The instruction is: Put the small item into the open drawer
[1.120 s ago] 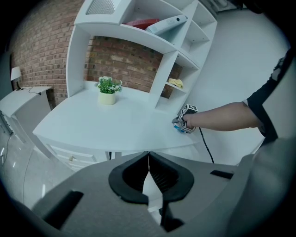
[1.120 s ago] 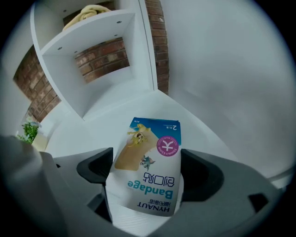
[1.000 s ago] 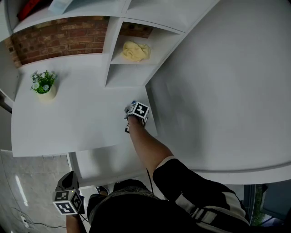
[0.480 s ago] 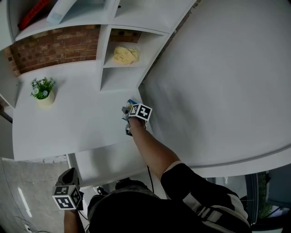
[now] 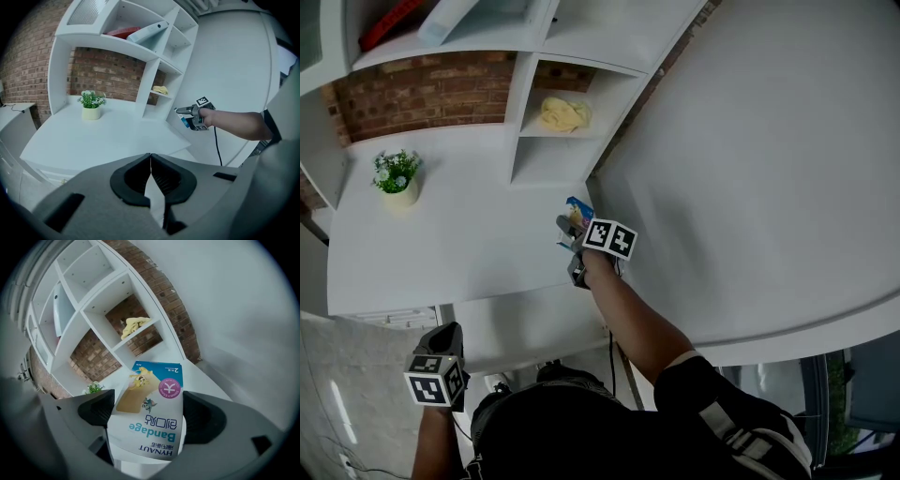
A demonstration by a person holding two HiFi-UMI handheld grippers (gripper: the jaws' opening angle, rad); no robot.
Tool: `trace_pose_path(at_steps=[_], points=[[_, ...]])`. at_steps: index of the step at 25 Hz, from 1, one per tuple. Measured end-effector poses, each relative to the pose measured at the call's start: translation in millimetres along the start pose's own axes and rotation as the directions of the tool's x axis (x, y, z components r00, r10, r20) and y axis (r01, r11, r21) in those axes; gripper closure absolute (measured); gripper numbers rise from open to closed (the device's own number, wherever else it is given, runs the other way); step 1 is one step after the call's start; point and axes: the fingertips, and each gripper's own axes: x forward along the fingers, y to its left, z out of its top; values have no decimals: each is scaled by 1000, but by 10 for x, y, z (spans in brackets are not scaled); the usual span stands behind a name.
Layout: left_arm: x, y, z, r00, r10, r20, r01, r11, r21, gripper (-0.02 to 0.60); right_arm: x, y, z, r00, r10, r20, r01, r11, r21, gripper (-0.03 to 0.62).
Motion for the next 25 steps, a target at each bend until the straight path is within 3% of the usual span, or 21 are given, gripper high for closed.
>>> trace_pose_path(at_steps=[14,25], points=[[95,-192,57,999,-49,-5,49,998,49,563,-820,387,-120,989,144,38,-133,969,-207,141],[250,-221,77,998,-62,-25,64,996,64,563,-1024,503,-548,987,157,-23,-153,901,-407,141]])
